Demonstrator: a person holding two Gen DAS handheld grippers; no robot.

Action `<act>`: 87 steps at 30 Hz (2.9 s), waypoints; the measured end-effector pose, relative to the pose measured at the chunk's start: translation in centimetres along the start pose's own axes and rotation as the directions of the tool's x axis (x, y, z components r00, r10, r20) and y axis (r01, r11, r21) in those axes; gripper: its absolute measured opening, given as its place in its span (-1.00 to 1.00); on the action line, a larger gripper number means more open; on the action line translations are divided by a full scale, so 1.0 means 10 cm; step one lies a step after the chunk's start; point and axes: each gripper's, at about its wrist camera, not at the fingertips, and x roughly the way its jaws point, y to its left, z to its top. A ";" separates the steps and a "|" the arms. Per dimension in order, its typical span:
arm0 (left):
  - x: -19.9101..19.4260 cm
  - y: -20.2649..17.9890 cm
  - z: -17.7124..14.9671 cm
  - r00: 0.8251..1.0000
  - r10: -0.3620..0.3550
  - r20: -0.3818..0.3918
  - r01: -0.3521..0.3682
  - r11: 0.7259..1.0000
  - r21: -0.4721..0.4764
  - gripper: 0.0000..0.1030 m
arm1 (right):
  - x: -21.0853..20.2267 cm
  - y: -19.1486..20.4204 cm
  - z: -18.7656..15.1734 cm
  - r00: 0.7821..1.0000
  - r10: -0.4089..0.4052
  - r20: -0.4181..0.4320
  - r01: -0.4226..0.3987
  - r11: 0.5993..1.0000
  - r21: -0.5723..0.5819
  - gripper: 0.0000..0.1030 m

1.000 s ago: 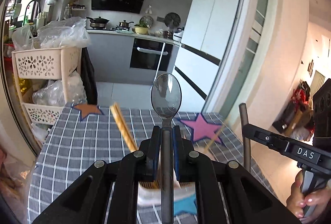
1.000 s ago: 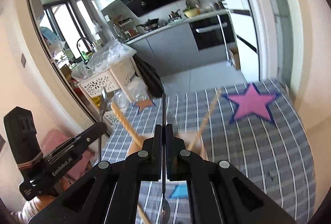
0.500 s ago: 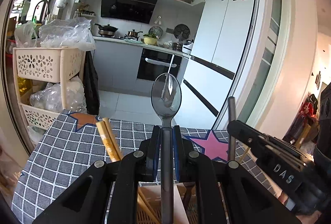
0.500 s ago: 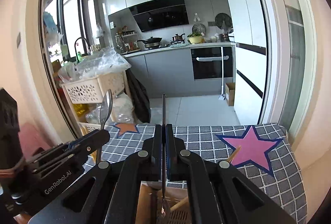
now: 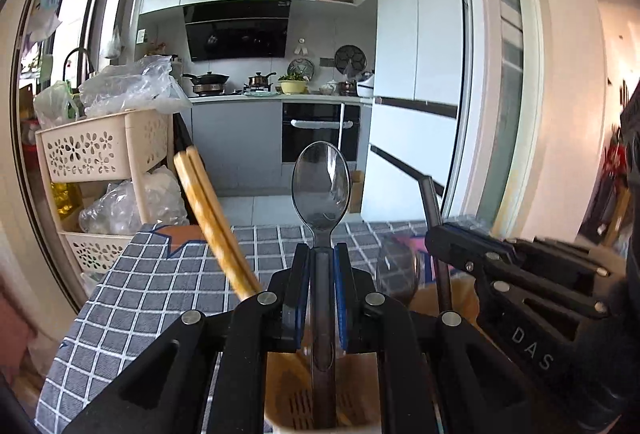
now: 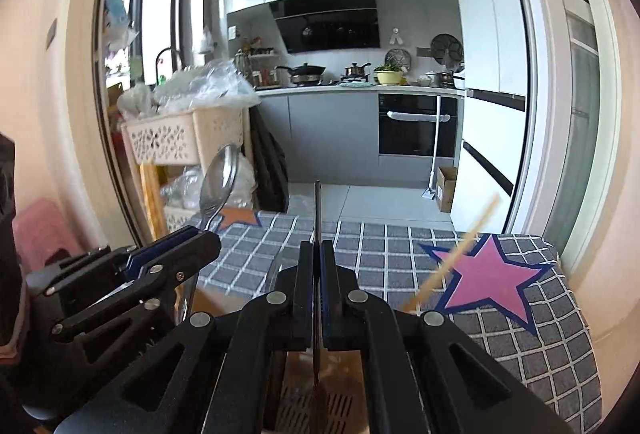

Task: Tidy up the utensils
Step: 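Lower both utensils into the holder and open both tools, then move both open tools back over the utensil pile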

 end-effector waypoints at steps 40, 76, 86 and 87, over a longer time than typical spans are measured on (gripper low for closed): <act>-0.94 0.32 -0.52 0.943 0.068 -0.326 -0.109 0.988 -0.107 1.00 | -1.03 -0.23 -0.59 0.954 0.097 -0.282 -0.016 0.960 0.278 0.47; -1.30 0.27 -1.64 0.796 -0.003 -0.606 -0.117 0.980 -0.159 1.00 | -1.29 0.13 -1.69 0.810 -0.006 -0.586 0.110 0.984 0.142 0.47; -1.25 0.24 -1.65 0.793 0.005 -0.609 -0.133 0.977 -0.164 1.00 | -1.20 0.03 -1.78 0.788 -0.038 -0.615 0.122 0.988 0.095 0.46; -1.25 0.23 -1.65 0.793 0.006 -0.609 -0.132 0.978 -0.163 1.00 | -1.19 0.05 -1.80 0.783 -0.044 -0.621 0.118 0.990 0.079 0.46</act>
